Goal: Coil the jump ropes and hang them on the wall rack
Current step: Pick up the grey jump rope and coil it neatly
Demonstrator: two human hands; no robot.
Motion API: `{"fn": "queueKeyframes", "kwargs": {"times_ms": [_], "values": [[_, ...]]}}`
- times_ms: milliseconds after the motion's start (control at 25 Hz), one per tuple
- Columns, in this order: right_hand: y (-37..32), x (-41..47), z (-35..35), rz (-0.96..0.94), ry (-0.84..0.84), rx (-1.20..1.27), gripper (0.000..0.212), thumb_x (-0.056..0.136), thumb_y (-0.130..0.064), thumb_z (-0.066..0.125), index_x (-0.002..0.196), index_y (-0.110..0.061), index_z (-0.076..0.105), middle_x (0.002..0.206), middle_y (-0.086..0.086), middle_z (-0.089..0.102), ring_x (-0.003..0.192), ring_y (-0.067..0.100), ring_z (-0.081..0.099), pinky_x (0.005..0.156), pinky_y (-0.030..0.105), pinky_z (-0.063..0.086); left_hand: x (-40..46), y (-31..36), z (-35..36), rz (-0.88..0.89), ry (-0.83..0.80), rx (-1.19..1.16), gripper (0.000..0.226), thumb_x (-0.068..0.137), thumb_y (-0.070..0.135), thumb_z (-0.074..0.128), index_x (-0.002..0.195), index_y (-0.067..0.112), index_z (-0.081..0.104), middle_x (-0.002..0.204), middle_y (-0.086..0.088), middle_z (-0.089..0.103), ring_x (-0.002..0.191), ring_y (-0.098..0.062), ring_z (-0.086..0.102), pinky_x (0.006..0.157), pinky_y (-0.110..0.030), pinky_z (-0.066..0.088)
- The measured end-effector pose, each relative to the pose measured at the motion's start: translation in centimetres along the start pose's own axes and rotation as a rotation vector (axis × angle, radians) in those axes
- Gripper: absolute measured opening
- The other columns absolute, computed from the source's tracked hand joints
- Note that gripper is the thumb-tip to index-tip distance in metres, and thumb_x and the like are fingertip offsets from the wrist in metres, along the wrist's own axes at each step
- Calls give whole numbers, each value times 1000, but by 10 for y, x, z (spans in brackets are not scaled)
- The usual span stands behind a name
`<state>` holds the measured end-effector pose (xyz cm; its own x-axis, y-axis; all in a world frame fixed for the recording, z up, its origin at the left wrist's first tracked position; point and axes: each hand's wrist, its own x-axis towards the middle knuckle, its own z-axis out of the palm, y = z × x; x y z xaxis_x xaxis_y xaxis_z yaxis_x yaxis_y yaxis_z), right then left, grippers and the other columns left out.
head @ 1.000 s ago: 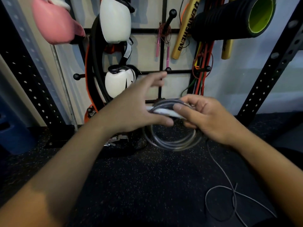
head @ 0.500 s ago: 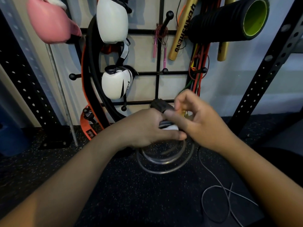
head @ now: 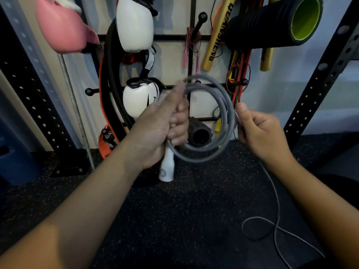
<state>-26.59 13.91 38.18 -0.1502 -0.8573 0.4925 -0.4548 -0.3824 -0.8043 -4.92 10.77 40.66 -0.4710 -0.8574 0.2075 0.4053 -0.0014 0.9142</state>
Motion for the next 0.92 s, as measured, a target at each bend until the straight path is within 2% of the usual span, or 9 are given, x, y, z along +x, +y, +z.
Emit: {"fn": "queueKeyframes", "kwargs": {"times_ms": [160, 240, 360, 440, 520, 600, 680, 760, 920], "values": [[-1, -12, 33, 220, -245, 99, 82, 86, -84, 15, 91, -24, 72, 60, -9, 52, 52, 3, 47, 51, 15, 36, 8, -6, 20, 180, 329, -521, 44, 98, 55, 51, 69, 22, 47, 52, 9, 33, 42, -5, 36, 45, -19, 40], [-13, -22, 56, 285, -311, 331, 81, 67, -99, 28, 99, -39, 71, 71, -9, 61, 59, 5, 52, 54, 20, 42, 5, -10, 24, 182, 450, -548, 46, 97, 59, 50, 71, 22, 47, 58, 8, 39, 51, -9, 48, 58, -26, 52], [-31, -42, 78, 256, -173, 602, 56, 80, -68, 61, 113, -23, 67, 69, -8, 65, 51, 4, 53, 44, 18, 40, -4, -30, 35, 163, 593, -291, 45, 97, 62, 48, 77, 22, 52, 68, 7, 56, 66, -15, 59, 68, -41, 56], [-37, -48, 78, 273, -68, 661, 27, 91, -40, 68, 104, -17, 69, 65, -4, 61, 49, 5, 50, 40, 16, 34, -10, -42, 40, 205, 603, -165, 38, 99, 54, 51, 83, 20, 58, 72, 7, 60, 69, -15, 60, 74, -46, 52], [-35, -40, 68, 302, -73, 619, 7, 96, -26, 67, 91, -21, 68, 58, 0, 55, 44, 9, 43, 36, 20, 29, -11, -47, 37, 206, 551, -110, 26, 100, 41, 58, 89, 18, 64, 72, 7, 64, 72, -13, 62, 81, -44, 51], [-27, -24, 43, 234, -187, 355, 9, 98, -22, 65, 89, -21, 66, 55, -1, 56, 43, 12, 43, 38, 24, 34, -8, -42, 24, 185, 518, -31, 11, 92, 29, 69, 98, 20, 68, 84, 5, 71, 85, -16, 68, 98, -48, 52], [-20, -9, 16, 96, -368, 12, 10, 98, -19, 62, 89, -17, 65, 55, -1, 58, 46, 12, 47, 44, 24, 40, -4, -26, 8, 226, 503, 114, 41, 84, 9, 75, 120, 24, 62, 105, 0, 74, 100, -22, 71, 96, -44, 54], [-14, -1, -2, 53, -492, -159, 10, 97, -18, 63, 88, -14, 66, 56, -1, 57, 48, 12, 48, 48, 21, 41, -2, 2, -9, 309, 290, 332, 66, 80, -3, 73, 137, 22, 51, 116, -3, 71, 107, -21, 69, 88, -34, 56], [-8, -2, -3, 5, -592, -249, 10, 90, -26, 70, 86, -17, 67, 69, 15, 58, 57, 27, 49, 56, 35, 44, -9, 31, -2, 84, -244, 1164, 85, 78, 36, 86, 147, 41, 37, 129, 15, 63, 118, -1, 60, 104, -30, 47]]}}
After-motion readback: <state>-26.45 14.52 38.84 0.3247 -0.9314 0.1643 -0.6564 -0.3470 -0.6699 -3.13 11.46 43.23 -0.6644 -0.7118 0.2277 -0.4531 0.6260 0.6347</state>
